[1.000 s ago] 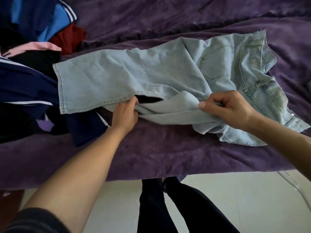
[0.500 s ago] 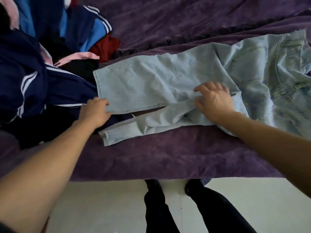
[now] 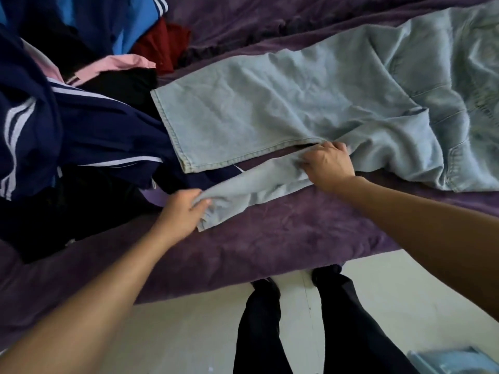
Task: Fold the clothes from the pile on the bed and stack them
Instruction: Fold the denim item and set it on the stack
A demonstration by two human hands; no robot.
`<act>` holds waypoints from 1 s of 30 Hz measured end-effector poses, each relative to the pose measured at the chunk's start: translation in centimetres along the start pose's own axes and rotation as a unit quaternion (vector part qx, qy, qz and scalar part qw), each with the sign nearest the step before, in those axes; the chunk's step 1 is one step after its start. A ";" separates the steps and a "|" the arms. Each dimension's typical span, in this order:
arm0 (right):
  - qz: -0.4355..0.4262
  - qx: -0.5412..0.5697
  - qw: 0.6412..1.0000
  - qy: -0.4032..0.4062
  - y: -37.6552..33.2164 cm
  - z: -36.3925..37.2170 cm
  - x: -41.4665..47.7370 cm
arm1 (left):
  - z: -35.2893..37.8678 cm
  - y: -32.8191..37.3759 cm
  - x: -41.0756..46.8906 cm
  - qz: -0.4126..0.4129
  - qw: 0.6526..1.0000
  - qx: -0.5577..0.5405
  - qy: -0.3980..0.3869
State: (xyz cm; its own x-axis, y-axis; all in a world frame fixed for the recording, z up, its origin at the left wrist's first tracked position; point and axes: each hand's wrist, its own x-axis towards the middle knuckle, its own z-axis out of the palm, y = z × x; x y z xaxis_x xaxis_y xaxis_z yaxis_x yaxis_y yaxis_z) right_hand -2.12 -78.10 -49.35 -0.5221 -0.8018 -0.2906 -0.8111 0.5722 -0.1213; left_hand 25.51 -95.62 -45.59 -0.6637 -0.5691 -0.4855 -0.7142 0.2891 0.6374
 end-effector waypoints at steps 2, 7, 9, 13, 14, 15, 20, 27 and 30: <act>0.004 0.044 0.997 0.058 -1.1 -0.6 -0.1 | -4.4 0.4 0.5 -0.076 0.992 -0.102 0.006; -0.001 0.077 0.992 0.097 -5.2 -2.4 -0.2 | -9.1 1.5 2.3 -0.225 0.965 0.085 -0.105; 0.003 0.075 0.992 0.102 -5.3 -2.3 -1.0 | -8.0 2.3 3.4 -0.161 0.936 0.313 -0.035; 0.051 0.062 0.994 0.080 -1.1 -1.0 -4.0 | -3.9 3.8 5.7 0.094 0.915 0.375 0.112; 0.070 0.061 0.993 0.067 0.4 -0.4 -4.9 | -2.3 4.1 6.2 0.139 0.911 0.375 0.102; 0.089 0.062 0.992 0.057 1.8 0.1 -5.9 | -0.8 4.5 6.7 0.171 0.906 0.376 0.088; 0.148 0.092 0.980 0.094 7.8 0.4 -8.1 | 3.4 5.5 9.7 0.131 0.907 0.396 0.063; 0.108 0.091 0.978 0.154 13.2 -4.3 1.0 | 0.7 7.8 17.2 0.015 0.919 0.377 0.114; 0.070 0.076 0.983 0.150 14.8 -6.0 8.7 | -0.6 9.6 21.6 0.035 0.918 0.372 0.136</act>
State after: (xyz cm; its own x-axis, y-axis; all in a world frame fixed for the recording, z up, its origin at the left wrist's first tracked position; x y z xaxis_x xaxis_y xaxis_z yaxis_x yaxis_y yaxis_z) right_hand -20.29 -77.62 -47.99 -0.6984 -0.7153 -0.0241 -0.6891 0.6811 -0.2474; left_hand 4.50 -105.56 -49.63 -0.7058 -0.6710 -0.2274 -0.6934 0.7201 0.0275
